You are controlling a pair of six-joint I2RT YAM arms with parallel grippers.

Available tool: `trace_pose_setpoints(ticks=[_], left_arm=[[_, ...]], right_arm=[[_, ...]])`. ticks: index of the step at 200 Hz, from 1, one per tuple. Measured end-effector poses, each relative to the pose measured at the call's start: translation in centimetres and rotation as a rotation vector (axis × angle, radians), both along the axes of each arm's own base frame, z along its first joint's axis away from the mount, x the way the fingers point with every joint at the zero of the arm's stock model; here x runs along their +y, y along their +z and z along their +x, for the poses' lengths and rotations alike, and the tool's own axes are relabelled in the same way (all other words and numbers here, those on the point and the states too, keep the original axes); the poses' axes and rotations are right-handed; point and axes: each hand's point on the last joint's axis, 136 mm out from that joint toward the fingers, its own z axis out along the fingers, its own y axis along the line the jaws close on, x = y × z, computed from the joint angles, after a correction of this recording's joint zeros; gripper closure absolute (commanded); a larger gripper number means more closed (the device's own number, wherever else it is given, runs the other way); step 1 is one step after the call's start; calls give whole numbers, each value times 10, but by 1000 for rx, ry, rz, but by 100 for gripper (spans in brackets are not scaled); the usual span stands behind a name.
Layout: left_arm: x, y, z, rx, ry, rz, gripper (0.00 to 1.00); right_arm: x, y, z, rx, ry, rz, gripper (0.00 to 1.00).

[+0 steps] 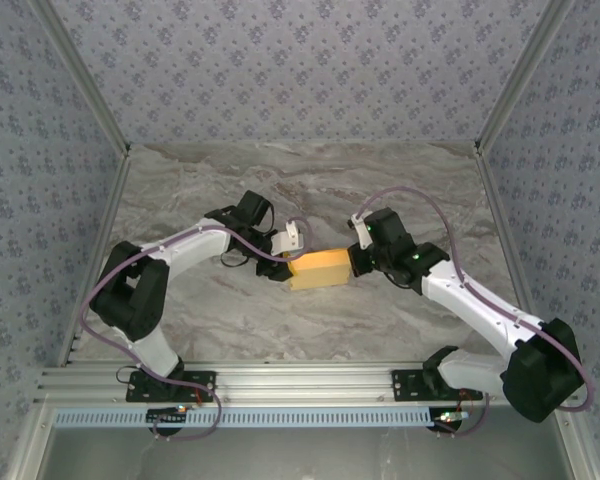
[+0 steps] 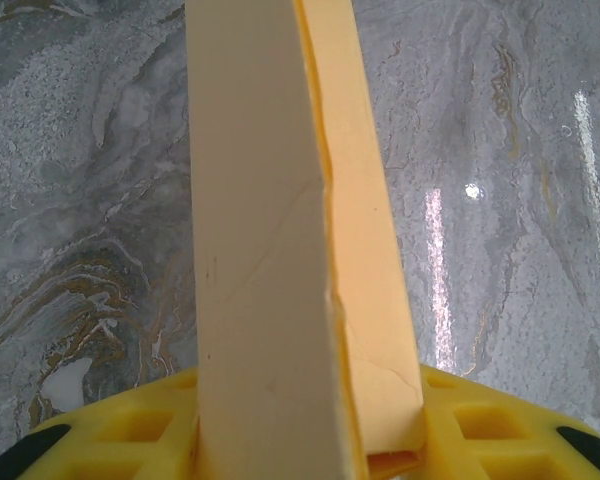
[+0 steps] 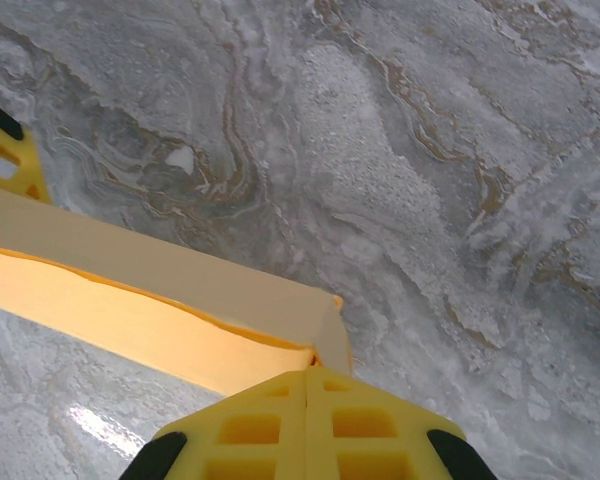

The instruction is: Fold the paper box

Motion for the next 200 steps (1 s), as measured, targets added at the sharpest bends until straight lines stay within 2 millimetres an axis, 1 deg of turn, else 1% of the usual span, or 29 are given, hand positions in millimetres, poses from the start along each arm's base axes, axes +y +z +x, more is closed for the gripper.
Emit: trace_pose_setpoints(ticks=[22,49,62,78,103,127,161,200], left_arm=[[0,0,0,1,2,0,58],[0,0,0,1,2,0,58],[0,0,0,1,2,0,58],[0,0,0,3,4,0,58],[0,0,0,3,4,1,58],[0,0,0,2,5,3,58],[0,0,0,2,5,3,58],[0,0,0,1,5,3,58]], right_arm=[[-4,-2,-2,3,4,-24,83],[-9,3,-6,-21,43,-22,69],[-12,2,-6,-20,60,-12,65],[-14,1,-5,-15,79,6,63],[-10,-2,-2,-8,114,25,62],[-7,-11,1,12,140,25,63],[-6,-21,5,36,154,20,71],[-4,-24,6,41,168,23,77]])
